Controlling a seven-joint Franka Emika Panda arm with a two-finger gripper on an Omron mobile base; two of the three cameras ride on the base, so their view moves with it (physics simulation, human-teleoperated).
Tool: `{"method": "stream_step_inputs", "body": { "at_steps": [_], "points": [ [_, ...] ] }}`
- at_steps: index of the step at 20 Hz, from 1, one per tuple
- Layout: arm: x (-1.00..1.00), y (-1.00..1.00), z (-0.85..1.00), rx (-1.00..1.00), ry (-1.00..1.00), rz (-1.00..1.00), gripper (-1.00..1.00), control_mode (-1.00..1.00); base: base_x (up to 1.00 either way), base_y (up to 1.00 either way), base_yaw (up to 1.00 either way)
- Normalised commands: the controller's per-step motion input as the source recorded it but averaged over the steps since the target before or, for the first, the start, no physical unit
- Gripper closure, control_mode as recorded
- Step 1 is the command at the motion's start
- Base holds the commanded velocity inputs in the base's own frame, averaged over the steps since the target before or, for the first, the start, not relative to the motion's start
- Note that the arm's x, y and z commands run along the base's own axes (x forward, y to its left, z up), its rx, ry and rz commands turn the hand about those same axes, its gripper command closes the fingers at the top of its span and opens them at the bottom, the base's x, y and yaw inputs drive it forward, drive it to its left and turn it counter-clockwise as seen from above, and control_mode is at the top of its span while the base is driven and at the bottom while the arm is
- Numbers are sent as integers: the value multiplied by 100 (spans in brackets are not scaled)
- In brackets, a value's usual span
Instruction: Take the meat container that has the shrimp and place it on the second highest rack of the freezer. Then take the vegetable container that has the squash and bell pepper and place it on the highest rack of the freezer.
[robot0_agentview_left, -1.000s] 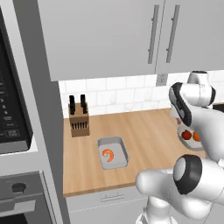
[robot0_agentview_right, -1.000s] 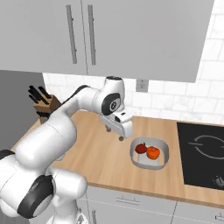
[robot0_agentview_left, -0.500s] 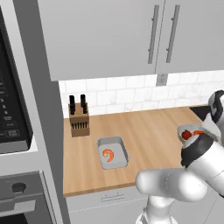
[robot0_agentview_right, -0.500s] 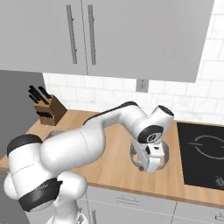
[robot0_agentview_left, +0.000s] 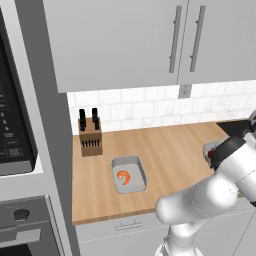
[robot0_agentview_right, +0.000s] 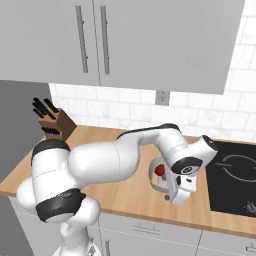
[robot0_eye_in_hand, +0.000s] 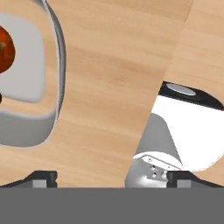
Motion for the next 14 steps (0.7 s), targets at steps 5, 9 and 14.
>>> {"method": "stream_step_inputs", "body": {
  "at_steps": [5, 9, 14],
  "points": [
    [24, 4, -36, 0, 0, -8, -100, -100, 0, 0, 0],
    [20, 4, -43, 0, 0, -7, -100, -100, 0, 0, 0],
    [30, 1, -12, -2, 0, -7, -100, -100, 0, 0, 0]
  ]
}}
